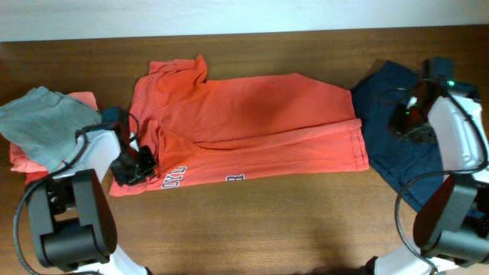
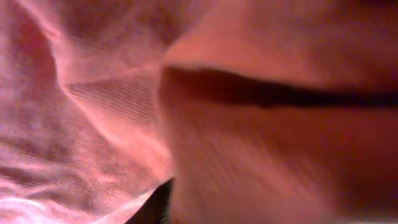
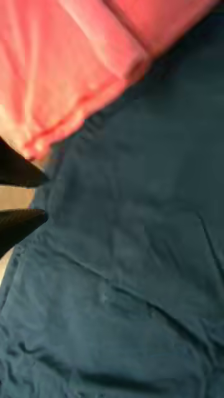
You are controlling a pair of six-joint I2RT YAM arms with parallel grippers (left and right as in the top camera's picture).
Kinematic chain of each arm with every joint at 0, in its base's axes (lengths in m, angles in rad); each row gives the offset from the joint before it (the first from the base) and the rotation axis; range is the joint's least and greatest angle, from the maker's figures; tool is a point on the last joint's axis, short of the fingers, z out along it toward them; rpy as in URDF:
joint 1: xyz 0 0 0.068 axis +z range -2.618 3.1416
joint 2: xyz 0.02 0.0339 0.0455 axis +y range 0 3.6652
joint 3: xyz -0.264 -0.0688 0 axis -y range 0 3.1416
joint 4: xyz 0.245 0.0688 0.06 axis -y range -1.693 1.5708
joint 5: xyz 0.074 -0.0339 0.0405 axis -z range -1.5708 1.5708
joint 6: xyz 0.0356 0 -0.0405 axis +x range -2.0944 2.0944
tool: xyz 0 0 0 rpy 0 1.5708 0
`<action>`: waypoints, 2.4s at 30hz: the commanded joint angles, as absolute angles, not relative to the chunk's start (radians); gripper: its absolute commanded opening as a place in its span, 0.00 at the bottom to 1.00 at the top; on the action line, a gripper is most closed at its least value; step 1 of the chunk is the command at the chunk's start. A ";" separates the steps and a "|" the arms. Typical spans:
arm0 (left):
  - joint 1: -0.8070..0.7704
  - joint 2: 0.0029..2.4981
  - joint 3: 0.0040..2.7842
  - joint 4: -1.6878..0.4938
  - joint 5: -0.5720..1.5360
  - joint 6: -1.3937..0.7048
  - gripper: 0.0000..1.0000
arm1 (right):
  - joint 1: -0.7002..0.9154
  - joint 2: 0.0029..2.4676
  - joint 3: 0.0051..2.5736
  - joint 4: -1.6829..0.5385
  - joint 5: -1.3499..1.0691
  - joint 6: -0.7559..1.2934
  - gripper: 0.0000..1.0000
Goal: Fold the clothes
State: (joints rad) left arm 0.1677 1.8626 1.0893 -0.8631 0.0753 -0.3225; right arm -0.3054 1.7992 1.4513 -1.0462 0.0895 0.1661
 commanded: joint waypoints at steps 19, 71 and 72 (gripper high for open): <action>0.150 1.951 1.002 -0.745 0.090 -0.317 0.26 | -0.377 2.146 1.451 -0.955 -0.078 -0.003 0.09; 0.109 1.861 1.518 -0.555 0.090 -0.034 0.81 | -0.215 2.093 2.038 -1.332 -0.102 0.015 0.68; 0.112 1.886 1.528 -0.529 0.090 -0.023 0.81 | -0.212 2.093 2.038 -1.337 -0.102 0.015 0.68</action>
